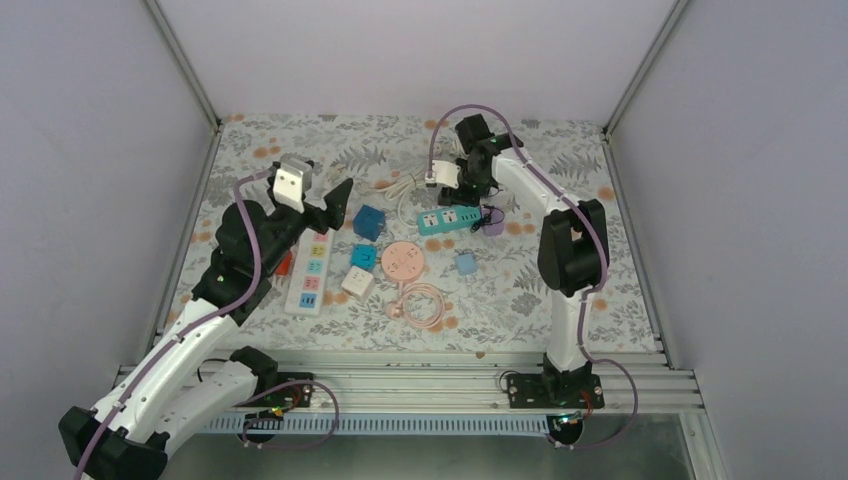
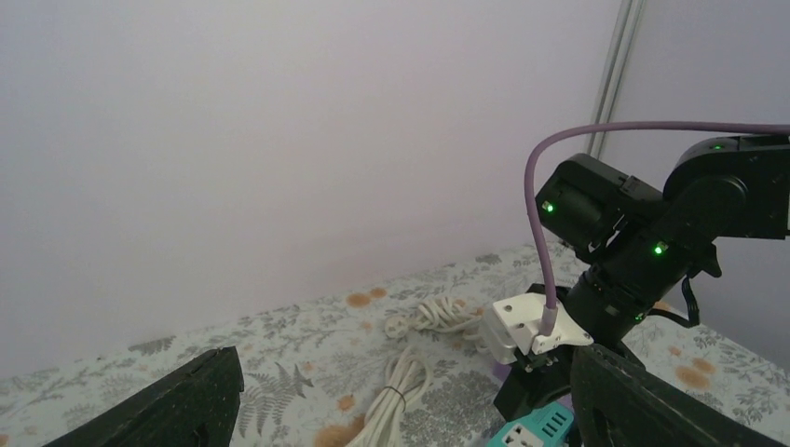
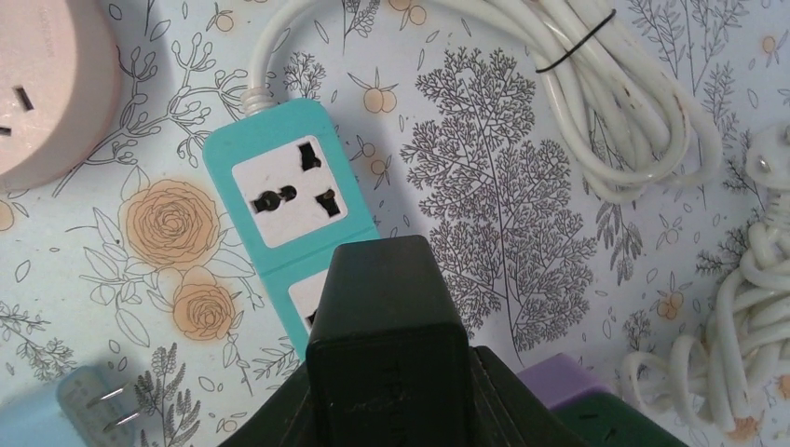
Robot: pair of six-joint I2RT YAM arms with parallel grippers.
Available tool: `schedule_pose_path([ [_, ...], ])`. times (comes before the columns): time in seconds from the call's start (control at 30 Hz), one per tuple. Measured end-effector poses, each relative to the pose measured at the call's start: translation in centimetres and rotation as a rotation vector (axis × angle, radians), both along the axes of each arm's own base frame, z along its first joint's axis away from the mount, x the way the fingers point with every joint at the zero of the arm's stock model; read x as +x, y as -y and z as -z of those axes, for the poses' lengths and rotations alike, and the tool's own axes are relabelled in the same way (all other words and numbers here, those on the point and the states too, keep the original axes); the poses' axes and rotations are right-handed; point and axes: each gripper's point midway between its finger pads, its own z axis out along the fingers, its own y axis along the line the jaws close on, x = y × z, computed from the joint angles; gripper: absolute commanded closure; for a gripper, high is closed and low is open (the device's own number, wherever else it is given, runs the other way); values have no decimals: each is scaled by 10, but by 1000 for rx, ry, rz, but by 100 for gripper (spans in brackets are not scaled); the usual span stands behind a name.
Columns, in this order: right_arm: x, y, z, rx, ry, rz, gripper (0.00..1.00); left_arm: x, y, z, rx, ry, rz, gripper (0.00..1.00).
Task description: Insert the plug
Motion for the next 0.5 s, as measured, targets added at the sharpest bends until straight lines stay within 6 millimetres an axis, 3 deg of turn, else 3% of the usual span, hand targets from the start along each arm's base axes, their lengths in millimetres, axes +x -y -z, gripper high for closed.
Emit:
schedule_pose_path([
  [0.5,-5,7,23,-60,-38,-25,97,0,0,9,26,-27,1,12],
])
